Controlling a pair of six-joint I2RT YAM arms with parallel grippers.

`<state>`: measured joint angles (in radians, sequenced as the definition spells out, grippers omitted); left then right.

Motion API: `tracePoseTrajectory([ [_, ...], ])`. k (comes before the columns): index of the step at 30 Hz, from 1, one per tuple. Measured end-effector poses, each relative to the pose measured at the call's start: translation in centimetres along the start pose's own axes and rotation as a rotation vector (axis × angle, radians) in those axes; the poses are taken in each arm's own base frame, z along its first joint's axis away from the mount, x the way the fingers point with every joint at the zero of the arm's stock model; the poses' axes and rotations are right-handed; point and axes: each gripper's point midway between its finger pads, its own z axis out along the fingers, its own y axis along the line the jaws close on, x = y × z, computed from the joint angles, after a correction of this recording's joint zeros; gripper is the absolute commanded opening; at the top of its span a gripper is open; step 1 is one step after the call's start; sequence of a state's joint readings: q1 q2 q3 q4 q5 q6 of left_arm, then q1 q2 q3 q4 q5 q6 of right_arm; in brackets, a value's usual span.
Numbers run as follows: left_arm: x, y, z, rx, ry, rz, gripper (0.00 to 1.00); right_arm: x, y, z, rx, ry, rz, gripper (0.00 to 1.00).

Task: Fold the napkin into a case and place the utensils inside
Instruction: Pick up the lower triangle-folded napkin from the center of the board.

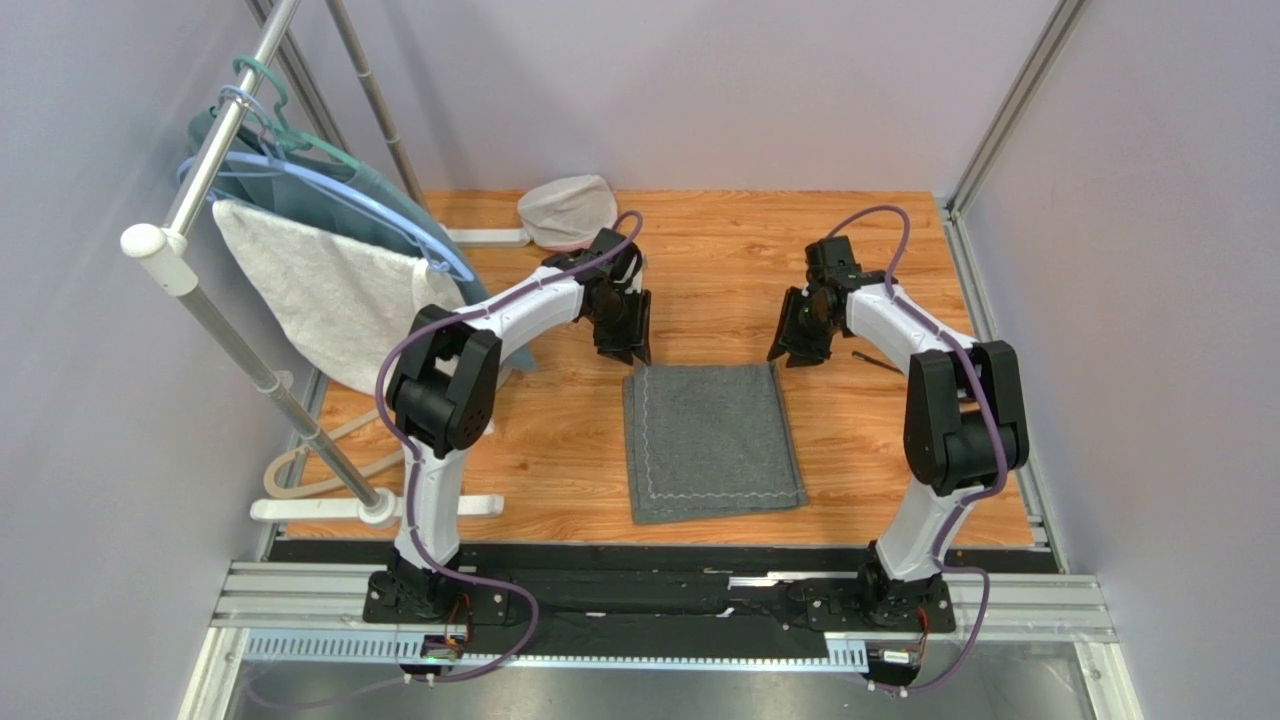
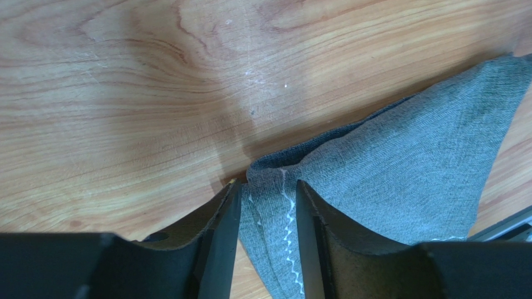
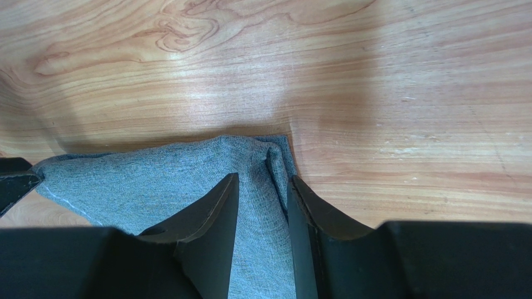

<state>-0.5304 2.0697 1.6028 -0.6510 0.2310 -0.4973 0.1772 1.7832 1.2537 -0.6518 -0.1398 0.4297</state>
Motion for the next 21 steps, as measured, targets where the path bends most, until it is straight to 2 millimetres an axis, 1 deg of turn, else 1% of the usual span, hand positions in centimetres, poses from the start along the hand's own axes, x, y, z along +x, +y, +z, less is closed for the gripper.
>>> tracePoseTrajectory([
  [5, 0.6, 0.4, 0.8, -0.005, 0.022, -0.01, 0.41, 0.8, 0.1, 1.4, -0.017, 0.049, 0.003, 0.37],
  [9, 0.8, 0.3, 0.9, 0.004, 0.027, -0.013, 0.45, 1.3, 0.0, 2.2, -0.024, 0.072, 0.006, 0.37],
  [12, 1.1, 0.4, 1.1, 0.006, 0.034, -0.015, 0.47, 1.4, -0.1, 2.6, -0.022, 0.079, 0.005, 0.35],
  [13, 1.2, 0.5, 1.1, 0.005, 0.038, -0.016, 0.47, 1.4, -0.1, 2.6, -0.021, 0.08, 0.005, 0.31],
  [16, 1.4, 0.6, 1.2, 0.001, 0.043, -0.019, 0.35, 1.5, -0.2, 2.9, -0.019, 0.085, 0.005, 0.24],
  [17, 1.4, 0.7, 1.2, -0.001, 0.042, -0.022, 0.27, 1.5, -0.2, 2.9, -0.018, 0.086, 0.006, 0.23],
  [18, 1.4, 0.7, 1.2, -0.004, 0.041, -0.023, 0.23, 1.5, -0.2, 2.9, -0.019, 0.085, 0.006, 0.2],
  [19, 1.4, 0.7, 1.2, -0.006, 0.04, -0.028, 0.19, 1.5, -0.2, 3.0, -0.019, 0.085, 0.006, 0.11],
  [20, 1.3, 0.8, 1.2, -0.012, 0.037, -0.028, 0.09, 1.5, -0.2, 3.0, -0.019, 0.084, 0.006, 0.03],
  [21, 1.3, 0.9, 1.3, -0.019, 0.034, -0.029, 0.06, 1.5, -0.2, 3.0, -0.018, 0.084, 0.005, 0.0],
])
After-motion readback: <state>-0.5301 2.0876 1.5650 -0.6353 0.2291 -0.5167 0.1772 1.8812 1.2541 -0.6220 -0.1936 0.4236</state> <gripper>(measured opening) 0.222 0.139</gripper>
